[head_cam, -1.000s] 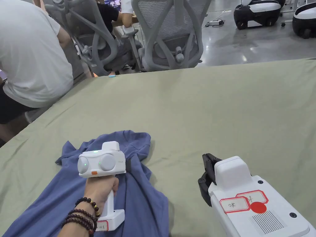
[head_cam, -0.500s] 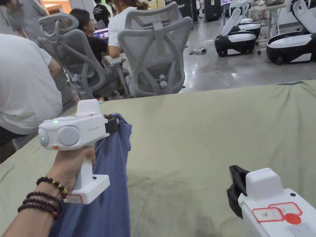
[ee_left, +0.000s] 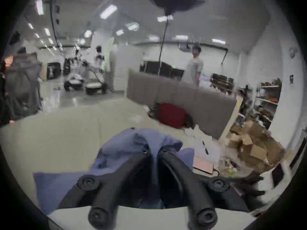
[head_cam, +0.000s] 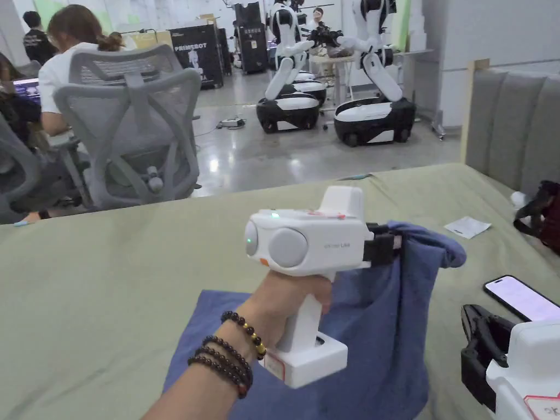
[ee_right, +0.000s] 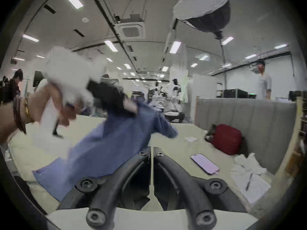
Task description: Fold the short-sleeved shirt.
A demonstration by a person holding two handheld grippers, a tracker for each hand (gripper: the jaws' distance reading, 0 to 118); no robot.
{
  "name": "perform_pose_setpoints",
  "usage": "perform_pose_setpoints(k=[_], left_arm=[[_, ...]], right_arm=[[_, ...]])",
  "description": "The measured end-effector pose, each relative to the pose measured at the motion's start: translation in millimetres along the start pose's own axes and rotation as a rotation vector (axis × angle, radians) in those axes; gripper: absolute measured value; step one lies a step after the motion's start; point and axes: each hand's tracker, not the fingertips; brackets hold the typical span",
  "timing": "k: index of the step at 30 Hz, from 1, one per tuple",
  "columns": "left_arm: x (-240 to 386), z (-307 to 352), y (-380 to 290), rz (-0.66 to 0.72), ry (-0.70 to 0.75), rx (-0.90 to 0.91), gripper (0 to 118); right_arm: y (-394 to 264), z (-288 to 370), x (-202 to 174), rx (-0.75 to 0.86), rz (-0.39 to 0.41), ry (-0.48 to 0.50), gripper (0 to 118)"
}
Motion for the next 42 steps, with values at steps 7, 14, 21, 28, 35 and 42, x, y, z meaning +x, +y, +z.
perform_pose_setpoints(k=[7,14,21,28,35,42], left_arm=[[0,-142,-123,-0.015,0.082,-0.353,2],[-11,-74,-96,-0.028,0.112,-0.149,111],[-6,82,-111,-0.004,0.364,0.084,20],[-52,140,-125,0.006,0.511,0.029,0],[-164,118,-90,0.01,0.594,-0.072,34],[-291,58,-79,0.02,0.612,-0.25,113]], right_arm=[[-29,1,55,-0.091,0.0,-0.105,4],[-37,-6,47,-0.119,-0.048,-0.054,4],[-30,-13,13,-0.134,-0.042,0.034,4],[-18,-35,-24,-0.128,-0.013,0.092,4],[-13,-72,-40,-0.129,0.016,0.083,4],[-21,-100,-36,-0.156,0.053,0.066,4]])
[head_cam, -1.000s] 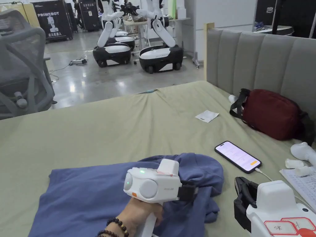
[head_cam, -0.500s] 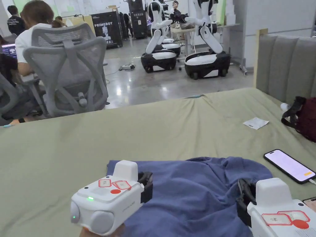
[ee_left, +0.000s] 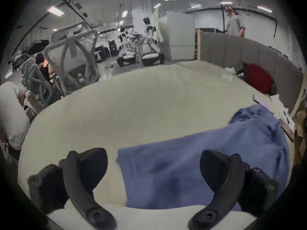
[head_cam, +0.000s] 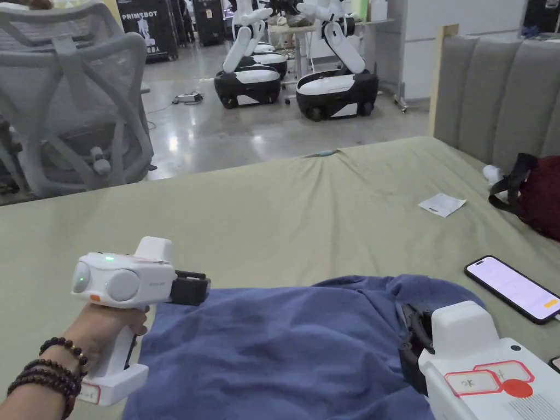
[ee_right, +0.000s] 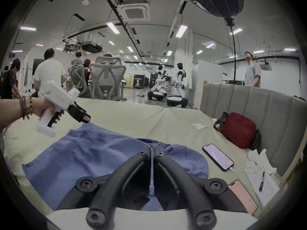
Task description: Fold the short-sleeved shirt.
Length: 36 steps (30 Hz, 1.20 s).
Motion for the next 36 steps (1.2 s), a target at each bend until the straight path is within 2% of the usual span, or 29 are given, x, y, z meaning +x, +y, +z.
perform_pose_setpoints(k=[3,5,6,7,8,9,10,11,12,13,14,16,17,19,21,24,25,27,28,29,30,31,32,33,34,35,36], left_arm=[[-20,-36,-7,0.127,0.024,-0.08,113],[-23,-54,-17,0.153,-0.012,-0.16,111],[-22,-64,-24,0.148,-0.005,-0.229,103],[-18,-70,-31,0.126,0.009,-0.293,100],[-13,-64,-32,0.111,0.037,-0.206,95],[-10,-59,-24,0.126,0.051,-0.191,84],[-2,-49,-21,0.141,0.038,-0.214,64],[0,-40,-19,0.118,0.042,-0.193,0],[3,-30,-16,0.083,-0.012,-0.138,3],[11,-20,-14,0.063,-0.039,-0.116,3],[15,-13,-9,0.045,-0.003,-0.134,3],[23,1,-7,0.018,-0.02,-0.136,3],[25,7,-6,0.023,-0.022,-0.13,3],[22,12,0,0.039,-0.008,-0.112,3],[21,23,4,0.058,-0.004,-0.093,3],[18,32,8,0.063,-0.005,-0.088,3],[18,36,9,0.057,-0.001,-0.086,3],[15,40,9,0.05,0.005,-0.079,3],[15,45,10,0.05,0.004,-0.077,3],[14,49,10,0.056,0.002,-0.073,3],[12,51,11,0.062,0.001,-0.066,3],[11,55,11,0.064,0.0,-0.058,3],[11,60,12,0.065,-0.002,-0.051,3],[10,65,14,0.066,-0.003,-0.045,3],[8,67,16,0.07,-0.004,-0.039,3],[6,72,18,0.085,0.002,-0.026,3],[5,80,22,0.105,0.019,-0.01,3]], right_arm=[[-7,-8,6,-0.036,-0.019,0.006,4],[-11,-12,8,-0.052,-0.001,0.001,4],[-13,-14,10,-0.059,0.012,-0.009,4],[-15,-13,12,-0.065,0.017,-0.015,4],[-15,-13,14,-0.07,0.016,-0.021,4],[-15,-13,17,-0.078,0.01,-0.032,4],[-14,-13,21,-0.088,-0.006,-0.046,4],[-13,-11,24,-0.103,-0.026,-0.065,6],[-12,-10,30,-0.145,-0.077,-0.103,9],[-10,-12,37,-0.202,-0.139,-0.132,18],[-11,-15,46,-0.267,-0.197,-0.139,45],[-16,-22,61,-0.362,-0.256,-0.115,108],[-20,-26,66,-0.391,-0.265,-0.105,118],[-31,-31,77,-0.403,-0.242,-0.076,106],[-39,-40,82,-0.506,-0.257,-0.1,104],[-51,-48,83,-0.635,-0.255,-0.073,104],[-47,-52,82,-0.611,-0.261,-0.084,104],[-50,-63,79,-0.651,-0.198,-0.049,101],[-55,-71,78,-0.717,-0.179,-0.022,91],[-60,-75,77,-0.749,-0.168,0.03,73],[-58,-72,76,-0.694,-0.16,-0.018,72],[-55,-69,76,-0.693,-0.166,-0.014,67],[-52,-66,75,-0.686,-0.155,0.004,50],[-49,-65,73,-0.658,-0.131,0.047,25],[-48,-67,72,-0.649,-0.144,0.094,8],[-43,-69,71,-0.648,-0.163,0.12,8],[-36,-69,70,-0.635,-0.147,0.102,8]])
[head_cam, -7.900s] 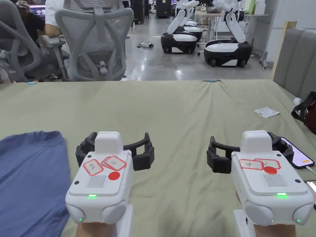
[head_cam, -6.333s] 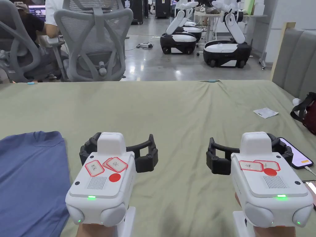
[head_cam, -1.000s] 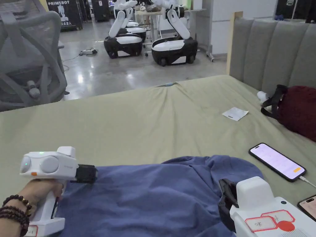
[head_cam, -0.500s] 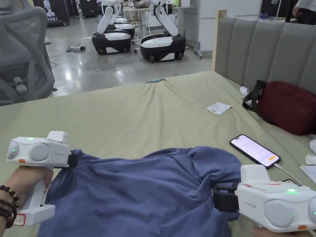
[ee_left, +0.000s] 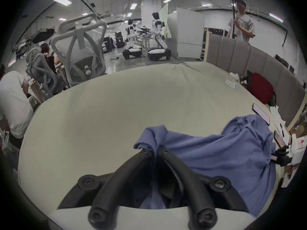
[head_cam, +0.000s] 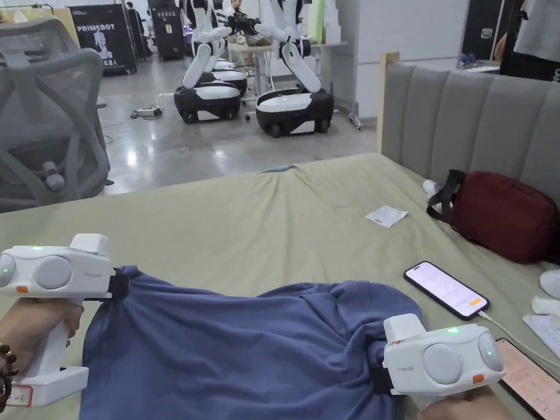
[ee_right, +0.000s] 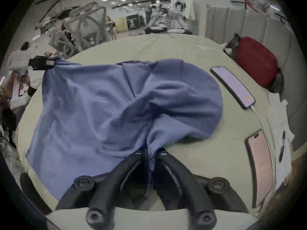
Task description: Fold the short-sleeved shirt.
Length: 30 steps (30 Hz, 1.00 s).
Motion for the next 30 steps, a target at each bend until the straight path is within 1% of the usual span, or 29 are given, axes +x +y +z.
perform_pose_setpoints(k=[1,3,5,6,8,9,10,12,14,16,19,20,22,24,30], left_arm=[[-3,9,3,0.016,0.004,0.026,3],[-10,28,12,0.045,-0.018,0.08,3],[-20,50,25,0.066,-0.012,0.129,3],[-25,65,33,0.067,-0.006,0.159,3],[-37,93,51,0.058,0.013,0.22,3],[-45,109,62,0.063,0.017,0.248,3],[-53,127,73,0.072,0.038,0.286,3],[-65,154,91,0.073,0.09,0.34,3],[-77,178,107,0.093,0.153,0.399,3],[-86,198,124,0.144,0.194,0.455,3],[-83,215,143,0.149,0.179,0.545,3],[-80,217,149,0.148,0.191,0.571,3],[-71,215,162,0.161,0.222,0.59,3],[-65,211,172,0.175,0.244,0.6,3],[-61,203,186,0.182,0.268,0.628,3]], right_arm=[[7,7,-2,0.046,0.011,-0.009,8],[30,29,-2,0.18,-0.041,0.073,8],[57,55,-3,0.288,-0.078,0.119,8],[77,70,-6,0.338,-0.054,0.122,8],[118,96,-10,0.373,0.03,0.061,8],[141,110,-12,0.404,0.06,0.034,8],[165,125,-11,0.456,0.052,0.029,8],[207,147,-8,0.524,0.008,0.04,8],[247,168,-5,0.598,0.001,0.055,8],[285,187,-9,0.631,-0.005,-0.014,8],[331,199,-18,0.696,0.04,-0.098,8],[340,202,-22,0.715,0.046,-0.128,8],[355,208,-34,0.752,0.024,-0.178,8],[364,208,-40,0.762,0.006,-0.185,8],[366,203,-41,0.792,0.036,-0.231,9]])
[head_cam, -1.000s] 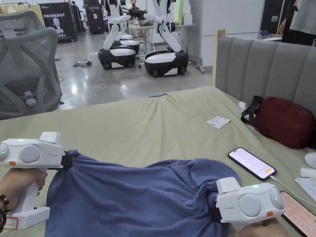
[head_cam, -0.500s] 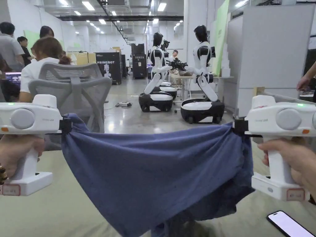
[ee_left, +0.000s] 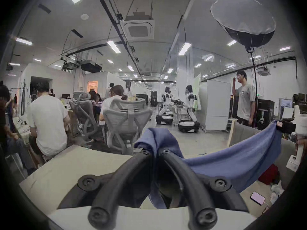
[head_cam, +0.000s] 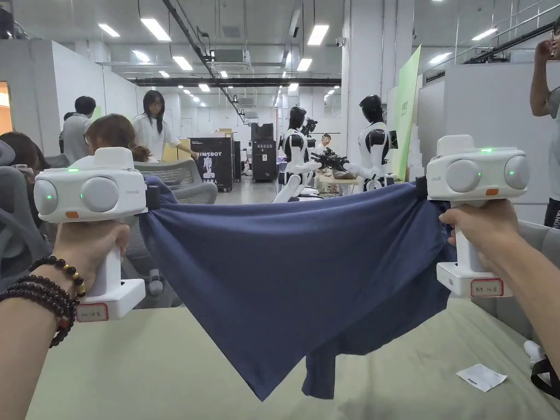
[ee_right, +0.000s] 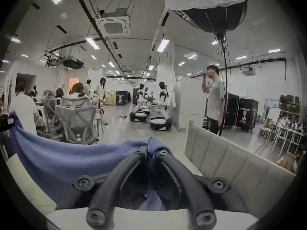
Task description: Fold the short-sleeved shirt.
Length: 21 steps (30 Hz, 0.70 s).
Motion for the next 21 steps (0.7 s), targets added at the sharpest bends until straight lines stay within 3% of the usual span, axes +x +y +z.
perform_pose_setpoints(k=[5,10,12,14,16,18,21], left_arm=[[2,-11,-28,-0.009,-0.02,-0.022,3],[4,-27,-100,-0.029,-0.012,-0.133,3],[2,-28,-122,-0.029,-0.023,-0.209,3],[-2,-17,-136,-0.041,-0.037,-0.199,3],[-4,11,-148,-0.017,-0.055,-0.182,3],[-8,45,-166,0.042,-0.096,-0.194,3],[-6,105,-206,-0.049,-0.1,-0.245,3]], right_arm=[[-37,-20,7,-0.054,-0.01,0.007,9],[-114,-42,8,-0.217,-0.099,0.051,9],[-141,-44,9,-0.272,-0.089,0.071,9],[-158,-35,12,-0.26,-0.071,0.074,9],[-174,-5,21,-0.211,-0.121,0.119,9],[-192,34,25,-0.208,-0.104,0.138,9],[-232,83,29,-0.271,0.006,0.167,9]])
